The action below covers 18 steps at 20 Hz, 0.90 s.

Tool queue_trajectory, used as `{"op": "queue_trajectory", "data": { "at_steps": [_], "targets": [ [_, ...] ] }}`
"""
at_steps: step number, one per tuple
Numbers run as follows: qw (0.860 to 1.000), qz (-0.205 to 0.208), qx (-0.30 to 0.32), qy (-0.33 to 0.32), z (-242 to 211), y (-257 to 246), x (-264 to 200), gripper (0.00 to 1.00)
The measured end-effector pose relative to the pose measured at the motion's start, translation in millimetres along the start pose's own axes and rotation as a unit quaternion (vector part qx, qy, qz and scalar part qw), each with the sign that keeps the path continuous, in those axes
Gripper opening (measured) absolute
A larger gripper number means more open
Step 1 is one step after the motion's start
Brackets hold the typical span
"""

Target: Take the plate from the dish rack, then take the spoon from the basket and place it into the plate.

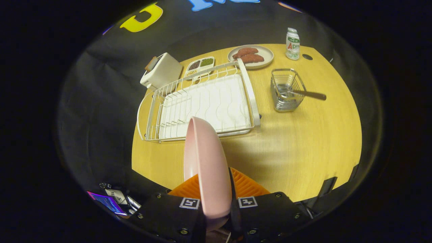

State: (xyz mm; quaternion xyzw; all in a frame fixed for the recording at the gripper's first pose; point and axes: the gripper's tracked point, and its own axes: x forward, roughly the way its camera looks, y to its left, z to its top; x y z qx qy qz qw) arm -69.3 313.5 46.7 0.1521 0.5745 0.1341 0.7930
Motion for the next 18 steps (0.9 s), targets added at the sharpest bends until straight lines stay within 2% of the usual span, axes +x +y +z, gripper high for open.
{"op": "queue_trajectory", "data": {
  "at_steps": [3,9,12,16,18],
  "targets": [
    [1.000,0.010,0.022,-0.007,-6.9,-9.9,24.0,0.27],
    [0.999,-0.010,-0.027,0.013,-22.7,-34.5,53.1,0.27],
    [1.000,0.002,-0.025,0.016,-26.7,-44.7,58.9,0.28],
    [1.000,-0.007,-0.018,0.011,-23.5,-76.0,55.4,0.40],
    [1.000,-0.002,-0.011,0.009,-21.8,-90.2,56.1,0.40]
  ]
}}
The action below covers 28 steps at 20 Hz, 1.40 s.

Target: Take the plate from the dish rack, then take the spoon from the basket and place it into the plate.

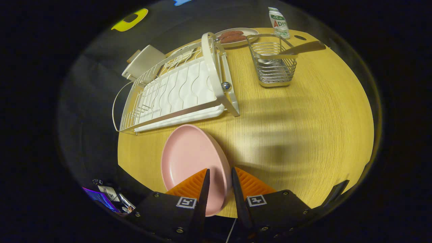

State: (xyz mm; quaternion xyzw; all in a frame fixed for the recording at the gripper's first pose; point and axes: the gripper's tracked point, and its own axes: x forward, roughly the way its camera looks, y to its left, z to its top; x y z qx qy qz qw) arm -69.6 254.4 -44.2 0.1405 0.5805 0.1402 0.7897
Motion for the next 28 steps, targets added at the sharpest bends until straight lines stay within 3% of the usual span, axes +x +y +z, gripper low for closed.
{"op": "queue_trajectory", "data": {
  "at_steps": [3,7,11,16,23,28],
  "targets": [
    [0.999,0.012,0.006,-0.035,9.6,-11.8,-9.2,0.40],
    [0.986,-0.010,-0.044,-0.159,39.9,-24.3,-35.2,0.40],
    [0.953,-0.031,-0.073,-0.292,71.3,-32.5,-61.9,0.40],
    [0.898,-0.057,-0.098,-0.424,106.4,-55.3,-80.5,0.40],
    [0.863,-0.112,-0.092,-0.484,134.2,-95.0,-77.6,0.40],
    [0.854,-0.094,-0.080,-0.506,156.3,-98.6,-72.1,0.40]
  ]
}}
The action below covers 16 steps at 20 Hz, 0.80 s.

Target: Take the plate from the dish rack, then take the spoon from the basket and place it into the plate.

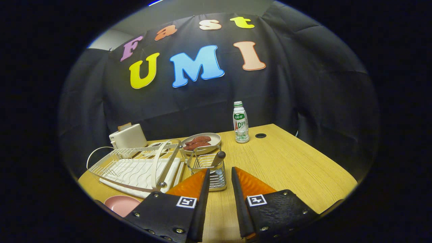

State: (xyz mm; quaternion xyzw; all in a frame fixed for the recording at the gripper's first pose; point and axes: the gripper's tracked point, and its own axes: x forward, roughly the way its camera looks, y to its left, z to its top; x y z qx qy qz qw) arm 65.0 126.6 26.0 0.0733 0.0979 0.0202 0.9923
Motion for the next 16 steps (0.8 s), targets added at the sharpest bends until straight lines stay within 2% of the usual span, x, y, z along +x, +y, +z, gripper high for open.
{"op": "queue_trajectory", "data": {
  "at_steps": [7,12,13,14,15,16],
  "targets": [
    [0.999,0.004,-0.006,-0.038,15.9,-2.3,32.6,0.40],
    [0.998,0.026,-0.022,-0.056,24.4,10.1,50.0,0.38],
    [0.998,0.035,-0.026,-0.051,22.8,16.0,55.1,0.33],
    [0.998,0.026,-0.035,-0.051,27.4,17.4,66.0,0.30],
    [0.997,0.033,-0.035,-0.058,28.9,20.2,62.0,0.20],
    [0.997,0.029,-0.034,-0.055,29.6,25.1,65.3,0.20]
  ]
}}
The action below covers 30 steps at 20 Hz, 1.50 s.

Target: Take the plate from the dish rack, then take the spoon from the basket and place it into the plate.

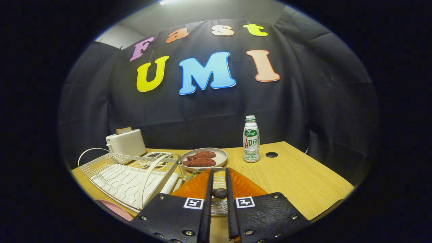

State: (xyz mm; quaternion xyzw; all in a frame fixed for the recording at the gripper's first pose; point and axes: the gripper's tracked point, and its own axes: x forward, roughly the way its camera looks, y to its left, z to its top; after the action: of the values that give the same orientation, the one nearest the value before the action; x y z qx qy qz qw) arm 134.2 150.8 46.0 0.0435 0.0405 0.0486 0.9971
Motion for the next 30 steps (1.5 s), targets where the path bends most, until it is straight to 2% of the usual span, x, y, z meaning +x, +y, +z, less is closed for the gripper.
{"op": "queue_trajectory", "data": {
  "at_steps": [1,2,3,13,18,24,30],
  "targets": [
    [1.000,0.000,-0.003,0.003,4.2,2.0,-2.4,0.14],
    [1.000,0.002,-0.005,0.005,7.1,6.3,-2.5,0.14],
    [1.000,0.008,-0.005,0.009,6.7,11.5,-2.2,0.09],
    [0.999,0.029,-0.017,-0.004,62.6,23.9,-1.0,0.09],
    [0.999,0.028,-0.034,-0.017,104.0,29.0,-27.9,0.09],
    [0.996,0.082,-0.037,-0.028,139.3,80.1,-87.2,0.09],
    [0.988,0.146,-0.037,-0.013,127.9,142.0,-130.4,0.09]
  ]
}}
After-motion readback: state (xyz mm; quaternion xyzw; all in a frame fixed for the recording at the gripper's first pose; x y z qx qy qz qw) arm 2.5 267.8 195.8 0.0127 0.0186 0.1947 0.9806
